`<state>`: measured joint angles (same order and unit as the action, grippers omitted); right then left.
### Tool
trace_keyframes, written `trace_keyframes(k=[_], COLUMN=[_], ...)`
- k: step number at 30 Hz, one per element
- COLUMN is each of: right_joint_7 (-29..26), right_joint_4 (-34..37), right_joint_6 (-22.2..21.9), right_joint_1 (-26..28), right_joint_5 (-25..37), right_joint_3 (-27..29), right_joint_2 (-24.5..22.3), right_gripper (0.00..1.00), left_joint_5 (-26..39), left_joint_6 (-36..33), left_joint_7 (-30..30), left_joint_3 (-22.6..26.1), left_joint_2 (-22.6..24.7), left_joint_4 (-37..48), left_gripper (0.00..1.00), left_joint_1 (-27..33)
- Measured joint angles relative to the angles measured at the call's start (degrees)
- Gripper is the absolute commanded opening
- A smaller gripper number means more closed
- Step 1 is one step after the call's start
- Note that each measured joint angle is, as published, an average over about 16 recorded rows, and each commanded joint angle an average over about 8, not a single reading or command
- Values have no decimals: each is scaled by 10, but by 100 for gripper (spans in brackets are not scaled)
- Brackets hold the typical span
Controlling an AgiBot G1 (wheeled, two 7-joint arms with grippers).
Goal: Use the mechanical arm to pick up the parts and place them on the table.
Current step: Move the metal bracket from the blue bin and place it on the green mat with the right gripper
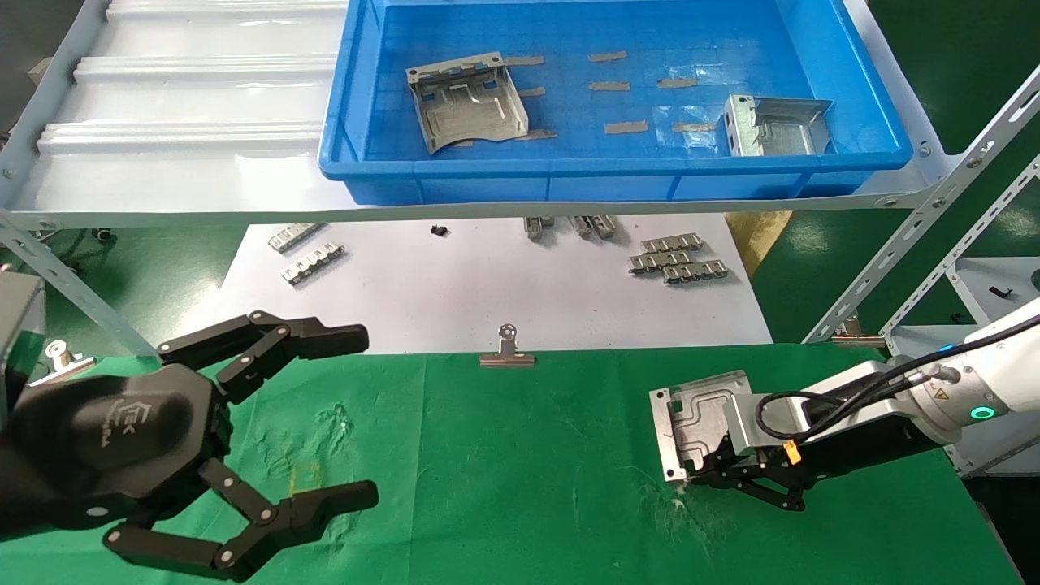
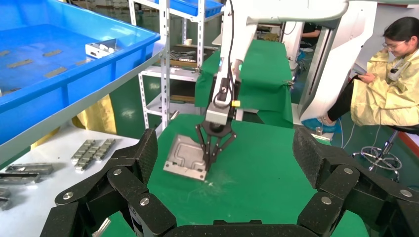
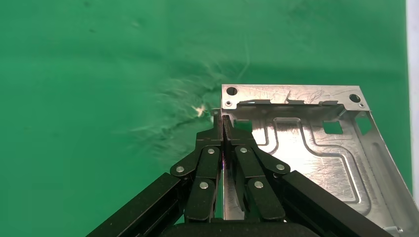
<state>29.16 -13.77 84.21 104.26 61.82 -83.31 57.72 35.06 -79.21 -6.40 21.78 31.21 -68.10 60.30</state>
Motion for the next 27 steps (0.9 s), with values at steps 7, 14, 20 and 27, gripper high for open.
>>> trace_keyframes(k=[7, 14, 20, 27], right_joint_7=[28, 59, 87, 106], right_joint_4=[40, 65, 76, 85], right_joint_6=[-19, -29, -39, -40], right_joint_1=[-19, -23, -20, -11], right_joint_5=[-8, -3, 5, 3], right_joint_3=[6, 3, -1, 2], right_joint_2=[11, 21, 28, 33], right_gripper=[4, 90, 100, 100], left_joint_5=[0, 0, 0, 0], left_joint_6=[0, 0, 0, 0], left_joint_7=[0, 0, 0, 0], left_joint_3=[0, 0, 0, 0], left_joint_2=[0, 0, 0, 0], left_joint_4=[0, 0, 0, 0], left_gripper=[100, 100, 100, 100], left_joint_1=[0, 0, 0, 0])
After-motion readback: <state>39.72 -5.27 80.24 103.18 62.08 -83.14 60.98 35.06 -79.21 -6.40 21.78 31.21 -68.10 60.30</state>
